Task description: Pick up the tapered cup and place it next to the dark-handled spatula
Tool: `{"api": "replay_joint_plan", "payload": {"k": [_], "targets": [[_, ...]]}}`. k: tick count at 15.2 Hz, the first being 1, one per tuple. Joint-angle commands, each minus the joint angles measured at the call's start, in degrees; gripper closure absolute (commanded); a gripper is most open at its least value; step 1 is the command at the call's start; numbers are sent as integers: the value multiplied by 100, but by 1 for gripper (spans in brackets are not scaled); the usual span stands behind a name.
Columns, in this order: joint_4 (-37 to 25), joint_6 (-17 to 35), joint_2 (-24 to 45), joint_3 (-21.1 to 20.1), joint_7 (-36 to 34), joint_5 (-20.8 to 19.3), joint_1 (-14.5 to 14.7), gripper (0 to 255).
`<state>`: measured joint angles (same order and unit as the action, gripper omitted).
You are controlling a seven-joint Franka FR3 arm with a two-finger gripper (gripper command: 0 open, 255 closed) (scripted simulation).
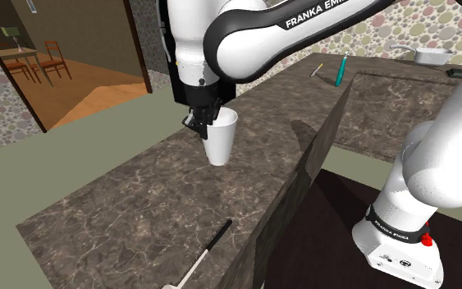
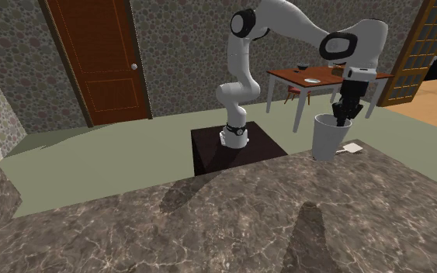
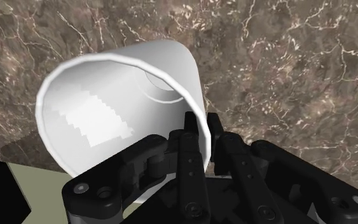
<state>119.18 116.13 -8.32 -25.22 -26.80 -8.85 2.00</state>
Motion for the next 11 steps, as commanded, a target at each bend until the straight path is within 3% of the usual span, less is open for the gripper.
{"api": "replay_joint_plan", "payload": {"k": [1,11], "targets": [[99,136,38,-3,-30,-29,-6,255],[617,865,300,-46,-283,-238,-21,255]]}}
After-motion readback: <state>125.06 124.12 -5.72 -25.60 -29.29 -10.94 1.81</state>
